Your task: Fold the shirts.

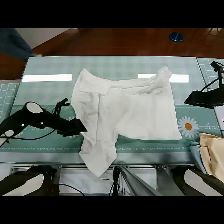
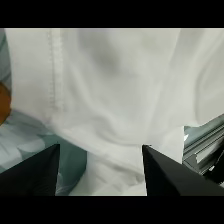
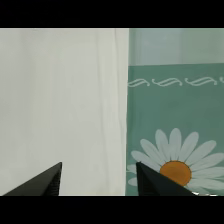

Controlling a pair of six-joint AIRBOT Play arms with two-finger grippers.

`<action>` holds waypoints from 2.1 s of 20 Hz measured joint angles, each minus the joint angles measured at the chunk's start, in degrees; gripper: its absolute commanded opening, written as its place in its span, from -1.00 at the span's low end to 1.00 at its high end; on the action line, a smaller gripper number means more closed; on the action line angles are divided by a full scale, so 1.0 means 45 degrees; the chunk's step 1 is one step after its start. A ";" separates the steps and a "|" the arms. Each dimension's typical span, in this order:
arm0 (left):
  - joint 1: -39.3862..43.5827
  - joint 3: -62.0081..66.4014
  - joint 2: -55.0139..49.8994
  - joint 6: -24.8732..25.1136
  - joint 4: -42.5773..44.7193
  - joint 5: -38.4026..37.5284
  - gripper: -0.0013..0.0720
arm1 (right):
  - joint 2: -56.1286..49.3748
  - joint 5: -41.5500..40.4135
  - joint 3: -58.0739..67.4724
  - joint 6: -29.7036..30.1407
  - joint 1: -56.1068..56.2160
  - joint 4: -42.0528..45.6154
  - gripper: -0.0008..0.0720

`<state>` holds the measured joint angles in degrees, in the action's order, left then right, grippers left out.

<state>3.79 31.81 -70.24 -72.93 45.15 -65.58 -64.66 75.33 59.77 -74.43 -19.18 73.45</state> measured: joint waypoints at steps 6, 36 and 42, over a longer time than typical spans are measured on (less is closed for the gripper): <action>0.0787 0.0185 -0.1574 -0.0039 -0.0947 0.0622 -0.54 | 0.0000 0.0010 0.0000 0.0000 0.0000 -0.0005 0.47; 0.0952 0.1831 -0.1729 0.2021 -0.1656 -0.1025 -0.90 | -0.0690 -0.0466 -0.6494 0.0879 -0.3594 -0.2361 -0.27; 0.0733 0.1948 -0.1515 0.2079 -0.1651 -0.1166 -0.90 | -0.0733 -0.1957 -0.6674 0.1690 -0.3381 -0.4352 -0.92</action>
<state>7.09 40.58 -77.06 -63.57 37.71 -70.83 -67.96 66.52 29.74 -66.83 -34.39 53.87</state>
